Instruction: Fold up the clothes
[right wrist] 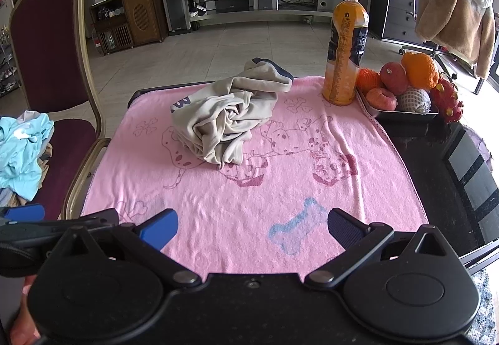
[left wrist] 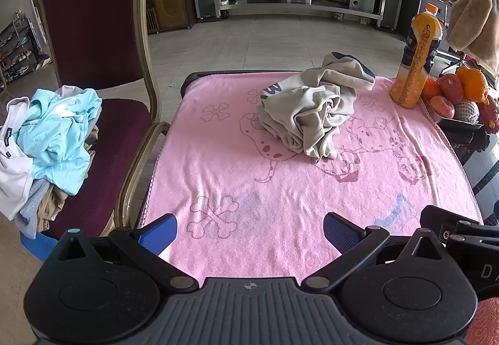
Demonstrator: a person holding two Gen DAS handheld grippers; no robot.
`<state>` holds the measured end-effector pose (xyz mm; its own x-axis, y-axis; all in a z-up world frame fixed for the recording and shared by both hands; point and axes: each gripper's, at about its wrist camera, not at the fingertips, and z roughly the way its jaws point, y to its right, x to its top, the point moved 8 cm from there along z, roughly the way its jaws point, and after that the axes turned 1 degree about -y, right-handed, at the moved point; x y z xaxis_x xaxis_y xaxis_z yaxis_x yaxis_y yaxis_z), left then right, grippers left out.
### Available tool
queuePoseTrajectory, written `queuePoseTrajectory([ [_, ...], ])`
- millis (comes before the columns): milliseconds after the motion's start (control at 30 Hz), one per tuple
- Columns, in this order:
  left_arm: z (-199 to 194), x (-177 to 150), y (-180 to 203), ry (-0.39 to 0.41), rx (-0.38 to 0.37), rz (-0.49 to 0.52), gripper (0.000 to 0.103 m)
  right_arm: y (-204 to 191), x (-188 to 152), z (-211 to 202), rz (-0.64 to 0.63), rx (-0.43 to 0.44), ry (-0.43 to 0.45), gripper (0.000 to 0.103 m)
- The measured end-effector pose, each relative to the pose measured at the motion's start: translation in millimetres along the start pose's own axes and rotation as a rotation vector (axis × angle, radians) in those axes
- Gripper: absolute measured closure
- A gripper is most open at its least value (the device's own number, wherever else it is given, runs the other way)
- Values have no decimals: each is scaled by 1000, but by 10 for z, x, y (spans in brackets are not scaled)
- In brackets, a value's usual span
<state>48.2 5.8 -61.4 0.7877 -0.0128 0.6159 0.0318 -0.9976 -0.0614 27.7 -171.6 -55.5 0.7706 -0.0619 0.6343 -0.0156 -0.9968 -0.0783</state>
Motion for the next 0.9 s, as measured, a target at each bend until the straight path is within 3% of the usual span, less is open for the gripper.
queuePoseTrajectory([
  [900, 58, -11, 1, -22, -6, -2, 1, 1, -13, 42, 2, 0, -8, 0],
])
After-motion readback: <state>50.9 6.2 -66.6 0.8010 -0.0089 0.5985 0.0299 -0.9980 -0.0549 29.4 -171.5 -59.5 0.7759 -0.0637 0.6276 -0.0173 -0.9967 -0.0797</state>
